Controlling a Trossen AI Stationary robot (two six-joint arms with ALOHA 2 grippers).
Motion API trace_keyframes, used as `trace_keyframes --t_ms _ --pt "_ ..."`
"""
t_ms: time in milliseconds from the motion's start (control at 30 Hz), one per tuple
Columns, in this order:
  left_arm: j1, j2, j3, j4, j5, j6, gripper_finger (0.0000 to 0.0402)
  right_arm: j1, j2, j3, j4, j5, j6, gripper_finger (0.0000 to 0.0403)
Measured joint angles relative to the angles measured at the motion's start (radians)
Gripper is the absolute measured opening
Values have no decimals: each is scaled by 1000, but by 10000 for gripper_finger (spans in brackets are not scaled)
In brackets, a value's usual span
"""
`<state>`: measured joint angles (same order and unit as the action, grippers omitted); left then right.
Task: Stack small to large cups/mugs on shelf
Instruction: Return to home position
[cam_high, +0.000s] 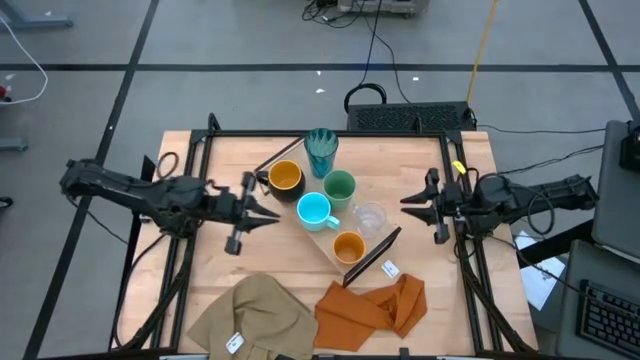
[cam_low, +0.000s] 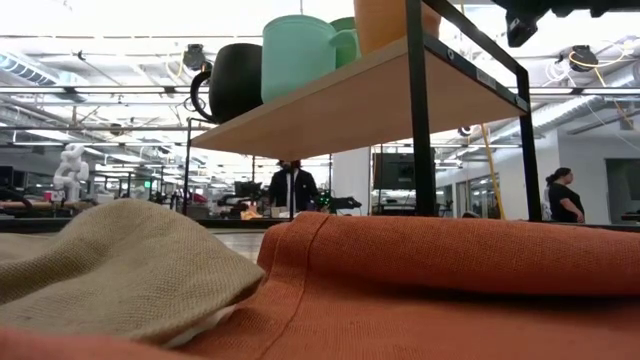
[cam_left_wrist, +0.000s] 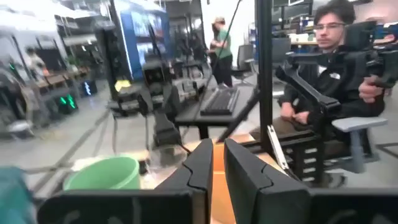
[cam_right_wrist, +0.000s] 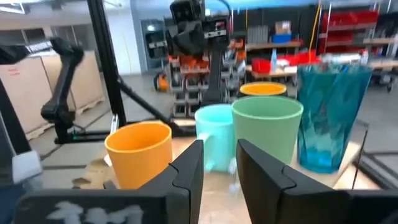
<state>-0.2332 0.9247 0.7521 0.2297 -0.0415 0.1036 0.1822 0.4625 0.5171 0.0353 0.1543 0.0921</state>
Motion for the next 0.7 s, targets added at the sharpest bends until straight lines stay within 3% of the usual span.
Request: trace_keyframes --t_ms 167,433,700 --pt "-44 -124 2 -161 -101 33 40 0 -46 -28 55 -1 -83 84" --pt "-50 -335 -14 -342 -69 64 40 0 -153 -28 -22 -1 -116 84" --pt "-50 -589 -130 -438 -144 14 40 0 -290 -29 -103 1 -132 84"
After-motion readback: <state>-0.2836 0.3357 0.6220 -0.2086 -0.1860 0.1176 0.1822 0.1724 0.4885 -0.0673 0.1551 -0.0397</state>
